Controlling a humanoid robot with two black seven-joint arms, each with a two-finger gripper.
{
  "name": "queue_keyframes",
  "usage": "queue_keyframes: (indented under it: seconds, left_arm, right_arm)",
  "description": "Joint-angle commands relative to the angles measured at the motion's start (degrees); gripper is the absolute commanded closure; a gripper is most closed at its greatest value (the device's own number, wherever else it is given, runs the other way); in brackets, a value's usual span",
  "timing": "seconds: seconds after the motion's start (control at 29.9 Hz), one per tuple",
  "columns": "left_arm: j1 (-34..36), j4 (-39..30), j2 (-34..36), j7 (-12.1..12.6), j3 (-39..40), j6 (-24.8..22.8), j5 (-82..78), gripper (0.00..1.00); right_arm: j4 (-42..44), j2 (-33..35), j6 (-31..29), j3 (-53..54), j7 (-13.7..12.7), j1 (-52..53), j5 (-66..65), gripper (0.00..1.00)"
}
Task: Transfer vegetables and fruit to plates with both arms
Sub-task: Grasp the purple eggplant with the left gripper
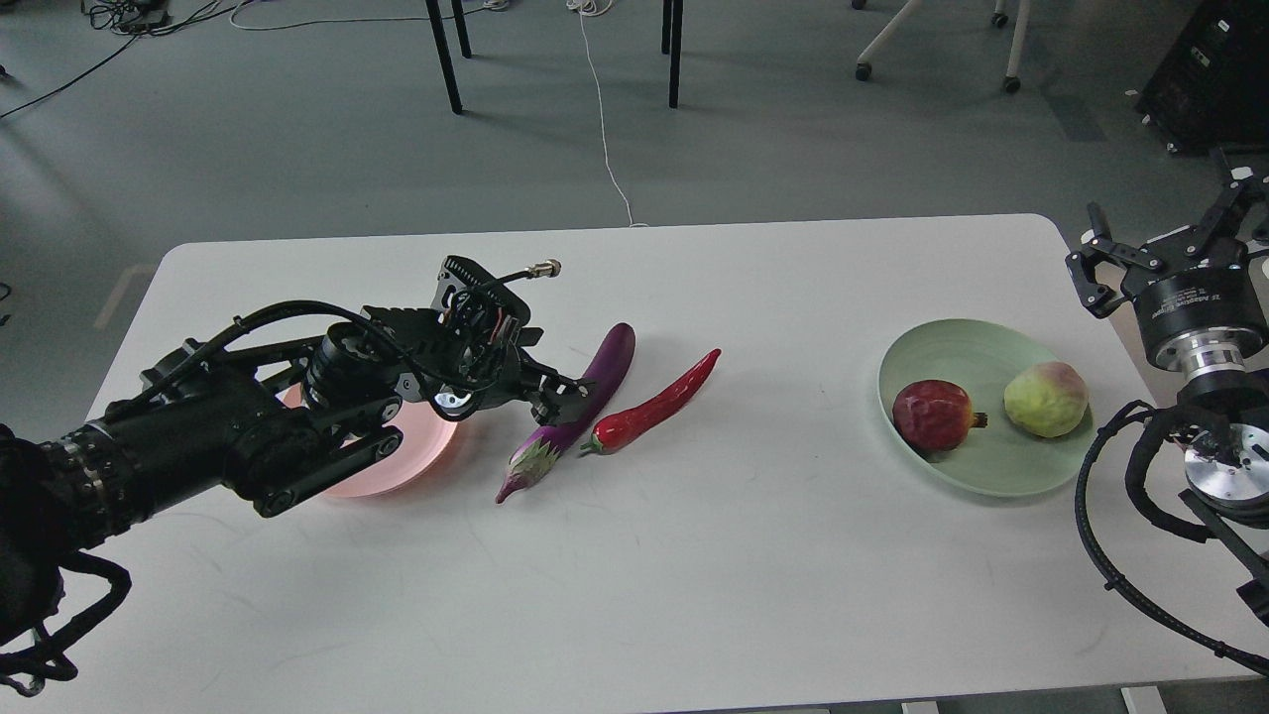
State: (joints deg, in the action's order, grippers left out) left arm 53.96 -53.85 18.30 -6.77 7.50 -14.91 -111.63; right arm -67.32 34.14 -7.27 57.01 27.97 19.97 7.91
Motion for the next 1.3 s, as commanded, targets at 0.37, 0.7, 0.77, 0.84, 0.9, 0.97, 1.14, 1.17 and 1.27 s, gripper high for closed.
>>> queue_keyframes:
  seconds: [0.37, 0.7, 0.77, 0.84, 0.9, 0.97, 1.14, 1.17, 1.27]
  left_arm:
    - [-2.4, 3.1, -4.5, 0.3, 1.0, 2.2, 1.5, 0.15]
    - [-2.5, 4.0, -5.9, 0.1, 0.2, 2.1, 3.0, 0.24]
    - [-2.5, 4.0, -6.0, 0.1, 0.1, 2.1, 3.0, 0.33]
    - [-2.5, 4.1, -6.0, 0.1, 0.2, 2.1, 3.0, 0.37]
    - [-2.5, 4.1, -6.0, 0.1, 0.2, 2.1, 3.0, 0.43]
    - [-2.5, 4.0, -6.0, 0.1, 0.1, 2.1, 3.0, 0.50]
    - [-2.5, 4.0, -5.9, 0.2, 0.1, 1.8, 3.0, 0.76]
    - [-2.5, 4.0, -5.8, 0.2, 0.1, 1.8, 3.0, 0.80]
    - [-2.3, 3.9, -5.5, 0.4, 0.1, 1.8, 3.1, 0.87]
  right_arm:
    - [-0.1, -2.1, 0.0, 0.5, 0.0, -0.4, -0.1, 0.02]
    - [-0.1, -2.1, 0.1, 0.5, 0.0, -0.4, -0.1, 0.02]
    - [-0.1, -2.1, 0.1, 0.5, 0.0, -0.3, -0.1, 0.02]
    - [-0.1, -2.1, 0.1, 0.5, 0.0, -0.3, -0.1, 0.02]
    - [-0.1, -2.1, 0.1, 0.5, 0.0, -0.3, -0.1, 0.02]
    - [-0.1, -2.0, 0.1, 0.5, 0.0, -0.3, -0.1, 0.02]
    - [-0.1, -2.1, 0.1, 0.5, 0.0, -0.1, -0.2, 0.02]
    - [-0.1, -2.0, 0.1, 0.5, 0.0, 0.0, -0.2, 0.02]
    - [-0.1, -2.0, 0.1, 0.5, 0.0, 0.1, -0.2, 0.02]
